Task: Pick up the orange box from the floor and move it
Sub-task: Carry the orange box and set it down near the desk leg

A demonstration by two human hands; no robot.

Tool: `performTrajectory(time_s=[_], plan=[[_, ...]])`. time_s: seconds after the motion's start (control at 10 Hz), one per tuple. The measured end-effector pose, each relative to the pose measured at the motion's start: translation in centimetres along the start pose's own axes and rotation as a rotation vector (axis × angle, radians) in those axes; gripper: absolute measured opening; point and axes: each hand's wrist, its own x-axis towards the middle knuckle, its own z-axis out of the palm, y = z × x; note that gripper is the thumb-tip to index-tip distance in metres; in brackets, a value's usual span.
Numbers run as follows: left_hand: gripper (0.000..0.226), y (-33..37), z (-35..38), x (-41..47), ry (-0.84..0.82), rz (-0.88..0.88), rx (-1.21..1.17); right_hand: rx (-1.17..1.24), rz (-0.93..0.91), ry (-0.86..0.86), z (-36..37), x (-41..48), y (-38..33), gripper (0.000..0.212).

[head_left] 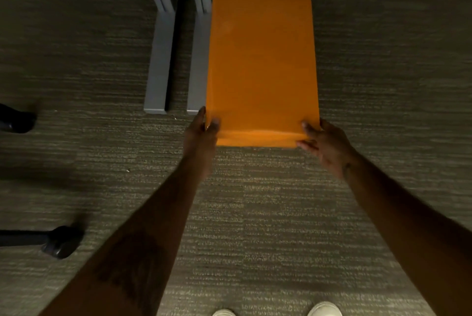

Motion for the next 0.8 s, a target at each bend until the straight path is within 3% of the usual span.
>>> performTrajectory(time_s=[0.1, 0.2, 0.4, 0.5, 0.7, 0.8], plan=[[0.053, 1.5, 0.6, 2.7, -0.002, -0.015, 0.005, 0.016, 0.014, -0.011, 0.7, 2.8, -1.8, 0.018], [0.059, 2.4, 1.2, 4.8, 0.019, -0.041, 0.008, 0.018, 0.022, -0.026, 1.4, 4.6, -3.0, 0.037], [0.053, 3.3, 1.7, 7.0, 0.079, -0.057, 0.063, 0.022, 0.060, 0.005, 2.6, 6.0, -3.9, 0.046], [0.051, 3.2, 1.8, 7.2, 0.088, -0.061, 0.074, -0.002, 0.060, 0.006, 2.8, 6.2, -3.9, 0.047], [0.052, 3.3, 2.0, 7.2, 0.082, -0.069, 0.107, -0.110, 0.019, 0.017, 2.9, 5.7, -3.9, 0.025], [0.060, 2.8, 2.0, 5.8, 0.190, -0.046, 0.341, -0.291, -0.080, 0.066, 2.9, 4.8, -3.6, 0.041]])
